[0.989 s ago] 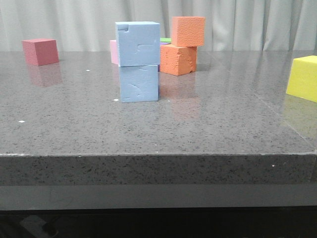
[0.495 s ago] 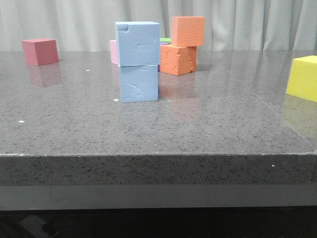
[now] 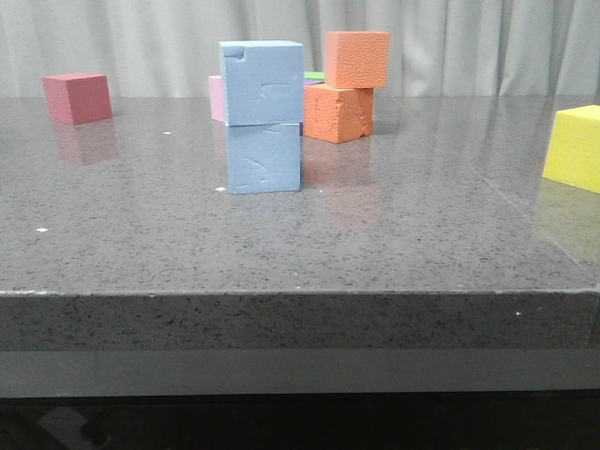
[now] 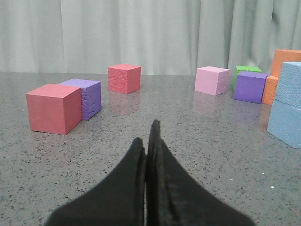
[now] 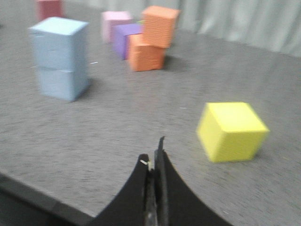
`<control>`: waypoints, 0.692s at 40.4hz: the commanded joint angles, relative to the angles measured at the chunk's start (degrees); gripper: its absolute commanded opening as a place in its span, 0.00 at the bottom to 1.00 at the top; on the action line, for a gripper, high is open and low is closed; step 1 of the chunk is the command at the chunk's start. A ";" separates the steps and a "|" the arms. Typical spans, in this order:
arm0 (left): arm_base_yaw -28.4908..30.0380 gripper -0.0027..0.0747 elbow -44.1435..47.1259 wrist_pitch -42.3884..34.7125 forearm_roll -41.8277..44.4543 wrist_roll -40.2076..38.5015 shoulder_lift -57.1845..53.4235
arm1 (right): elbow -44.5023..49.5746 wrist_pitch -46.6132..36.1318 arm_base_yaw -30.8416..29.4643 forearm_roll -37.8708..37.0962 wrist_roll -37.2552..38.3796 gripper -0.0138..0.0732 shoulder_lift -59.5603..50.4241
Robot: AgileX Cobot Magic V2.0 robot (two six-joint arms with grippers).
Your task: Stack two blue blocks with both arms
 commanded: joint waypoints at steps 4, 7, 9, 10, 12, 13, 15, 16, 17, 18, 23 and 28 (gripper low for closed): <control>-0.53 0.01 0.13 -4.82 -0.56 -0.16 -0.93 | 11.26 -13.25 -6.73 0.86 -0.33 0.01 -9.45; -0.53 0.01 0.13 -4.82 -0.56 -0.16 -0.93 | 16.12 -15.63 -7.87 0.87 -0.33 0.01 -11.99; -0.53 0.01 0.13 -4.82 -0.56 -0.16 -0.93 | 18.57 -17.04 -8.11 0.87 -0.33 0.01 -13.47; -0.53 0.01 0.13 -4.82 -0.56 -0.16 -0.93 | 19.57 -17.34 -8.13 0.92 -0.33 0.01 -13.99; -0.53 0.01 0.13 -4.82 -0.56 -0.16 -0.93 | 20.85 -17.54 -8.13 0.92 -0.33 0.01 -15.27; -0.53 0.01 0.13 -4.82 -0.56 -0.16 -0.93 | 21.33 -17.62 -8.13 0.92 -0.33 0.01 -16.07; -0.53 0.01 0.13 -4.82 -0.56 -0.16 -0.93 | 22.55 -17.79 -8.13 0.92 -0.33 0.01 -17.62; -0.53 0.01 0.13 -4.82 -0.56 -0.16 -0.93 | 23.02 -18.19 -8.18 0.92 -0.33 0.01 -17.96; -0.53 0.01 0.13 -4.82 -0.56 -0.16 -0.93 | 22.95 -17.61 -8.18 0.92 -0.33 0.01 -17.79; -0.53 0.01 0.13 -4.82 -0.56 -0.16 -0.93 | 22.89 -17.51 -8.18 0.92 -0.33 0.01 -17.65; -0.53 0.01 0.13 -4.82 -0.56 -0.16 -0.93 | 22.89 -17.37 -8.24 0.92 -0.33 0.01 -17.74; -0.53 0.01 0.13 -4.82 -0.56 -0.16 -0.93 | 22.89 -17.23 -8.24 0.92 -0.33 0.01 -17.74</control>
